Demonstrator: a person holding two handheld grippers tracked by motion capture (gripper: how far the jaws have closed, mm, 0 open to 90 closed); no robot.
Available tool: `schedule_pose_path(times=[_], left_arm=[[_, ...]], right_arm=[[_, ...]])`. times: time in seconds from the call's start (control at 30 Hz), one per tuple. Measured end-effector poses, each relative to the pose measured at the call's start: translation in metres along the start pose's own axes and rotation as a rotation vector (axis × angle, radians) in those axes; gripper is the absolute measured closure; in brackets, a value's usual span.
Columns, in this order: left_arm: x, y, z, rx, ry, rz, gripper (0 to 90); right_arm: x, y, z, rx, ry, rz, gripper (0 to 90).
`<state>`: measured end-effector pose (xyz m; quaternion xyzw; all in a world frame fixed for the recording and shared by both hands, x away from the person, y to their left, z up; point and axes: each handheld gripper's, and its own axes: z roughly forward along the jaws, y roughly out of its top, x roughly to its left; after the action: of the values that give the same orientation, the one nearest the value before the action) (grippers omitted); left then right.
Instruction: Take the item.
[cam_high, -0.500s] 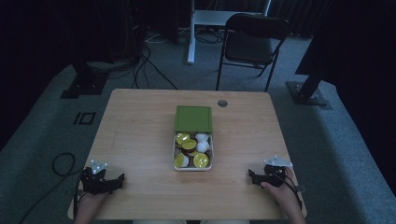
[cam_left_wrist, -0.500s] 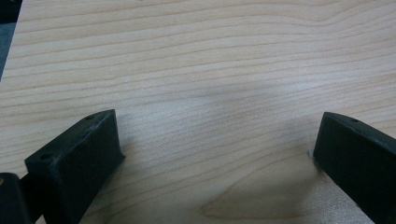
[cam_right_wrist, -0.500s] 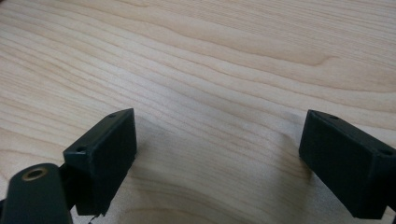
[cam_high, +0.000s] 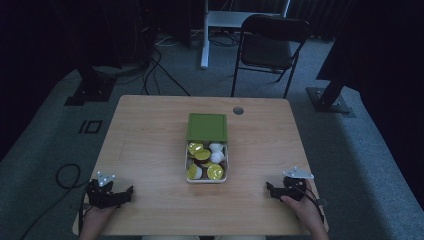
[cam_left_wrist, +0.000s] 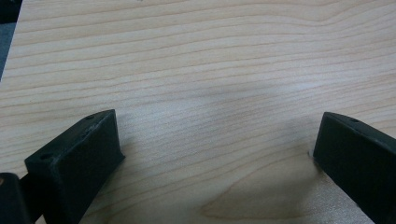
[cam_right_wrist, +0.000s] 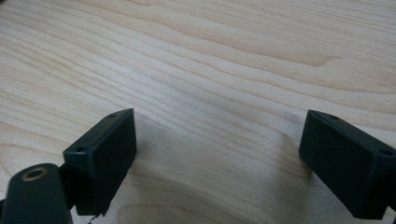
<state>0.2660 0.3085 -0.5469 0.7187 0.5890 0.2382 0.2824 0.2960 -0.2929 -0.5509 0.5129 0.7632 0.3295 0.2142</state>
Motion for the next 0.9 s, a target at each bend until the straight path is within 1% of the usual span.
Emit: schedule_pose_path(times=[0.2,0.27,0.33,0.37,0.43,0.53,0.7,0.8,0.83,0.9], left_arm=[[0.000,0.000,0.000,0.000,0.000,0.000,0.9],[0.000,0.000,0.000,0.000,0.000,0.000,0.9],[0.000,0.000,0.000,0.000,0.000,0.000,0.9],[0.000,0.000,0.000,0.000,0.000,0.000,0.9],[0.000,0.000,0.000,0.000,0.000,0.000,0.9],[0.000,0.000,0.000,0.000,0.000,-0.001,0.9],[0.000,0.000,0.000,0.000,0.000,0.000,0.9],[0.000,0.000,0.000,0.000,0.000,0.000,0.9],[0.000,0.000,0.000,0.000,0.000,0.000,0.9],[0.000,0.000,0.000,0.000,0.000,0.000,0.9]], right_arm=[[0.002,0.000,0.000,-0.004,-0.022,0.027,11.2],[0.003,0.000,0.000,-0.002,-0.023,0.024,11.3],[0.003,0.001,0.000,-0.008,-0.012,0.038,11.5],[0.004,0.001,0.000,-0.009,-0.013,0.037,13.2],[0.005,0.002,0.000,-0.003,-0.021,0.026,13.2],[0.006,0.004,-0.001,-0.005,-0.028,0.024,13.1],[0.008,0.010,-0.005,-0.022,-0.012,0.029,13.2],[0.008,0.013,-0.007,-0.028,-0.018,0.027,13.2],[0.008,0.016,-0.009,-0.039,-0.014,0.028,13.2],[0.009,0.018,-0.010,-0.040,-0.012,0.029,13.2]])
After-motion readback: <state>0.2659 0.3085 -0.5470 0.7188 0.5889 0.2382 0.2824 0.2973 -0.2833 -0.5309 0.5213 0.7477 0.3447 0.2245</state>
